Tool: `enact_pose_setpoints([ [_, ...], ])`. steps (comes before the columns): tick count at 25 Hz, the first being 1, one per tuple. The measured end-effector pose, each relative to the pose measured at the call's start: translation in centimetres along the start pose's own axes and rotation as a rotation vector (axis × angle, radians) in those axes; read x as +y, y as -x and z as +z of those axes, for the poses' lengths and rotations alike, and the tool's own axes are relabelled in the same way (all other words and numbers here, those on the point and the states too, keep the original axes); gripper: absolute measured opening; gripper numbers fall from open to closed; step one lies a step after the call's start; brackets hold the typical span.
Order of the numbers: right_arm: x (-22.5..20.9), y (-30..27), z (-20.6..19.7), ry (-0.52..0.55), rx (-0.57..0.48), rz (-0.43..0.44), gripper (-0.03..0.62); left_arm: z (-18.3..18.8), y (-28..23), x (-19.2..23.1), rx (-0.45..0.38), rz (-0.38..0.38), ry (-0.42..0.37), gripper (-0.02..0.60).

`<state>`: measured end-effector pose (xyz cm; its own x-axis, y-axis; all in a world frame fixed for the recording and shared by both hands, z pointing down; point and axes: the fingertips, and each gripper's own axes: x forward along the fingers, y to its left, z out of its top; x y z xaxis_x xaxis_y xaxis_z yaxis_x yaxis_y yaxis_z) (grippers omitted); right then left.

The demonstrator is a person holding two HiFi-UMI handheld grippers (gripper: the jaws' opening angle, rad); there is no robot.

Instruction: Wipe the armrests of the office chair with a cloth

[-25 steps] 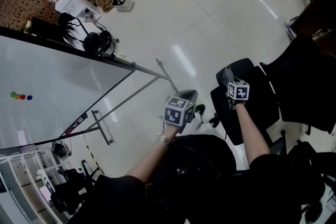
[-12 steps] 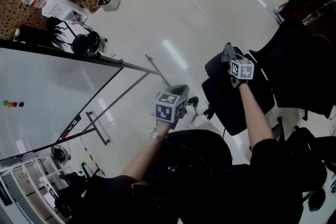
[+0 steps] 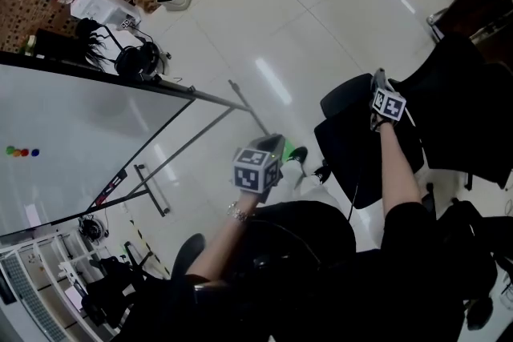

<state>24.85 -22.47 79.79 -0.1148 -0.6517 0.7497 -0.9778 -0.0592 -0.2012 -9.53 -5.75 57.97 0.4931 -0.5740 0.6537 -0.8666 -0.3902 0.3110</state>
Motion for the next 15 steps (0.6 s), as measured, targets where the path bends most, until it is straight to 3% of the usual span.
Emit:
enact_pose_setpoints([
  [6,6.1,2.1,-5.9,-0.054,-0.031,0.088,0.041,-0.5,-0.4,0.6,0.009,-0.009,-0.013,-0.014],
  [10,12.0,4.4,-11.8,-0.097,0.036,0.192,0.041,0.3,-0.6,-1.3,0.001,-0.041,-0.037,-0.014],
  [12,16.1,5.7,-15.3,-0.056,0.091,0.284,0.040,0.5,-0.8,-2.6,0.009,-0.065,-0.063,-0.014],
  [15,24.2,9.4,-19.5,0.125,0.166,0.545,0.041,0.0,-0.8,-4.1,0.029,-0.099,-0.100,-0.014],
])
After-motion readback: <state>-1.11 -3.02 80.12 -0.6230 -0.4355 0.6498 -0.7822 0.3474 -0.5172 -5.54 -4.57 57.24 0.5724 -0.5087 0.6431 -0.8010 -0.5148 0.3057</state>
